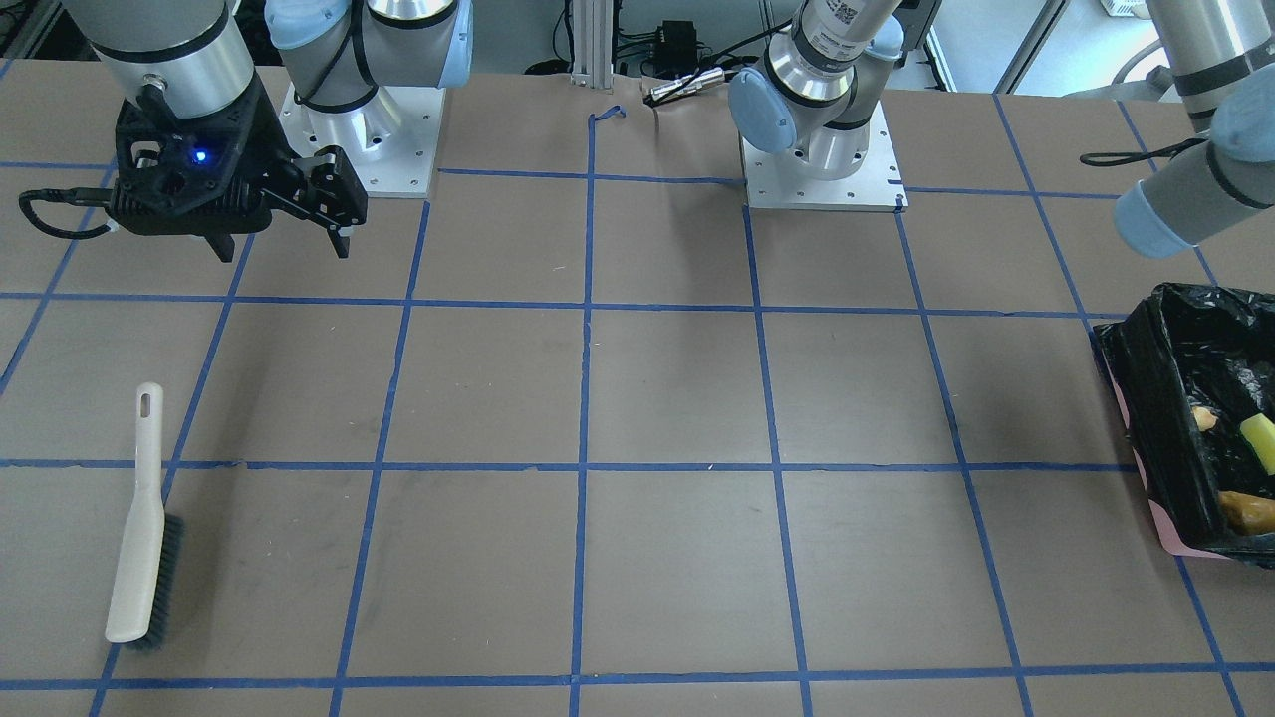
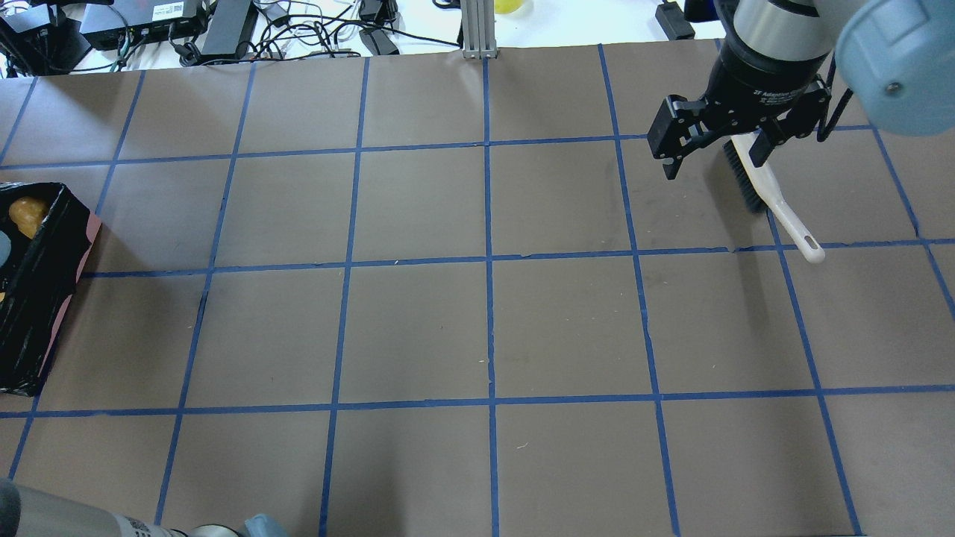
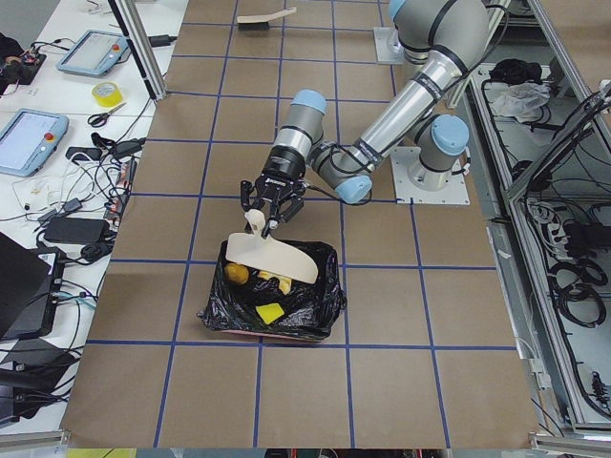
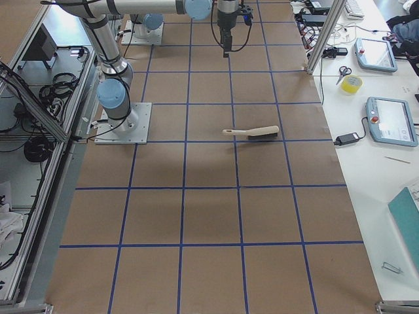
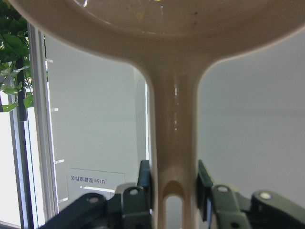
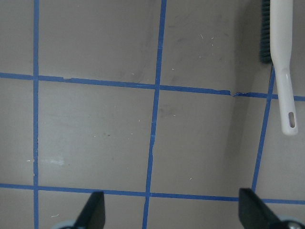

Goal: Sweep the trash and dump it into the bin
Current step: 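Raise the right gripper off the brush while the left holds the dustpan over the bin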

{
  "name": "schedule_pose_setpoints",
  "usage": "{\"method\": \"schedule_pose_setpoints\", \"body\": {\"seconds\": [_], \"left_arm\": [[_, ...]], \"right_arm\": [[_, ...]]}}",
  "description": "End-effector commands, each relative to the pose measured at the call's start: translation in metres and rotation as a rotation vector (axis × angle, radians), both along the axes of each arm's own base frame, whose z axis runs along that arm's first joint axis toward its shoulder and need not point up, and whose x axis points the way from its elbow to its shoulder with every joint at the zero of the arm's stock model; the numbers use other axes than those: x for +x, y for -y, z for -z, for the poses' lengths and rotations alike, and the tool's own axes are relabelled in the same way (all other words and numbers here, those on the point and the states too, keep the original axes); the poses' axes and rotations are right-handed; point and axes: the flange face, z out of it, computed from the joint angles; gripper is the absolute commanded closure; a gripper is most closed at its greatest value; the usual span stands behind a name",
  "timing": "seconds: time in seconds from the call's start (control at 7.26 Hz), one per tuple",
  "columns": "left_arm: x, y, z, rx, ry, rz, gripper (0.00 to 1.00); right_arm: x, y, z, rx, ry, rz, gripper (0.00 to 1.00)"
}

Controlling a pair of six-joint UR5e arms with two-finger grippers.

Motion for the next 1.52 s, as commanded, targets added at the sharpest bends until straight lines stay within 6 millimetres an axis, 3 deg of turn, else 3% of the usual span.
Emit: {"method": "schedule_pose_setpoints", "body": {"seconds": [0.0,0.14,0.28,0.55,0.69,1.1,1.38], "left_arm": [[0.017,0.036,-0.054,0.158,-0.279,0.057,1.0],[0.023,0.045,-0.074,0.175,-0.465,0.054,1.0],[0.017,0.052,-0.083,0.154,-0.657,0.003,1.0],[-0.013,0.067,-0.053,0.102,-0.917,-0.106,1.0],[-0.039,0.081,-0.033,0.068,-1.026,-0.185,1.0],[-0.158,0.111,-0.001,-0.004,-1.151,-0.389,1.0],[-0.236,0.112,0.047,-0.024,-1.198,-0.516,1.0]], "right_arm": [[0.0,-0.005,-0.006,-0.009,-0.001,0.0,0.0],[0.0,-0.007,-0.009,-0.017,0.001,0.0,0.0],[0.0,-0.007,-0.01,-0.017,-0.001,0.0,0.0],[0.0,-0.008,-0.01,-0.019,0.002,-0.002,0.0],[0.0,-0.008,-0.011,-0.023,0.002,0.0,0.0],[0.0,-0.006,-0.007,-0.011,0.001,0.0,0.0],[0.0,-0.006,-0.007,-0.011,0.001,0.0,0.0]]}}
